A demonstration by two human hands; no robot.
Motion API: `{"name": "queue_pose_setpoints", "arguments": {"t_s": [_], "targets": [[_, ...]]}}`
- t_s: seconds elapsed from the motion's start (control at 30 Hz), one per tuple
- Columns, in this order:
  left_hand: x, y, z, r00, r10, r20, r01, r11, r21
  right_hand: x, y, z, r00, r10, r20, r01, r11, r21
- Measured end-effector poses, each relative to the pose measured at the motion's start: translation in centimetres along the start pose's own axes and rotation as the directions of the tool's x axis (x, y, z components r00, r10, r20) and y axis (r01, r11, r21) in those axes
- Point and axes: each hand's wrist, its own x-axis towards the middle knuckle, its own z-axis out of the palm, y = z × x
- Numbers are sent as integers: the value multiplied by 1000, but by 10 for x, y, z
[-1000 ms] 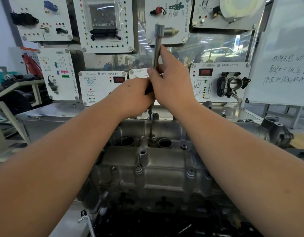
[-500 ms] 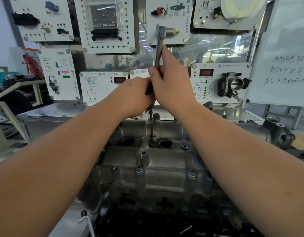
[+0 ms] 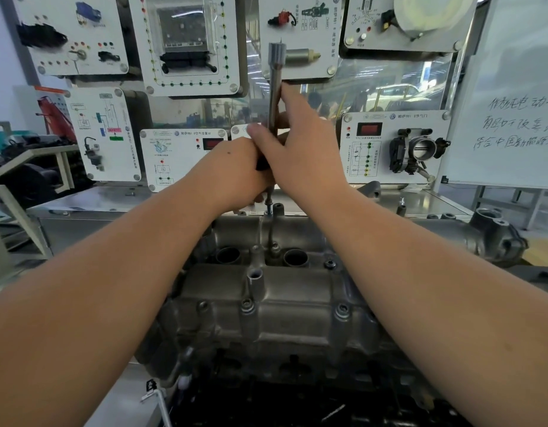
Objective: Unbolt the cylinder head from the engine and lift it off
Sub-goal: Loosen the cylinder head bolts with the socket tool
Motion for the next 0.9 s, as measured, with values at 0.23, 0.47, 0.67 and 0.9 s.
{"name": "queue_pose_setpoints", "arguments": {"t_s": [0.23,0.47,0.67,0.9], "targets": [[-2,0,2,999,34,-7,-34,999,-10,5,5,2,999,30,-12,-30,999,-10],[-2,-1,2,999,30,-26,-30,1000,-5,5,4,-1,997,6,-75,-7,1000,-5],[-1,0,0,999,42,-5,-42,999,-17,4,5,1,998,43,-39,-40,996,74],[-2,0,1,999,32,-19,-33,999,-42,5,4,0,999,23,-36,-22,1000,19]]}}
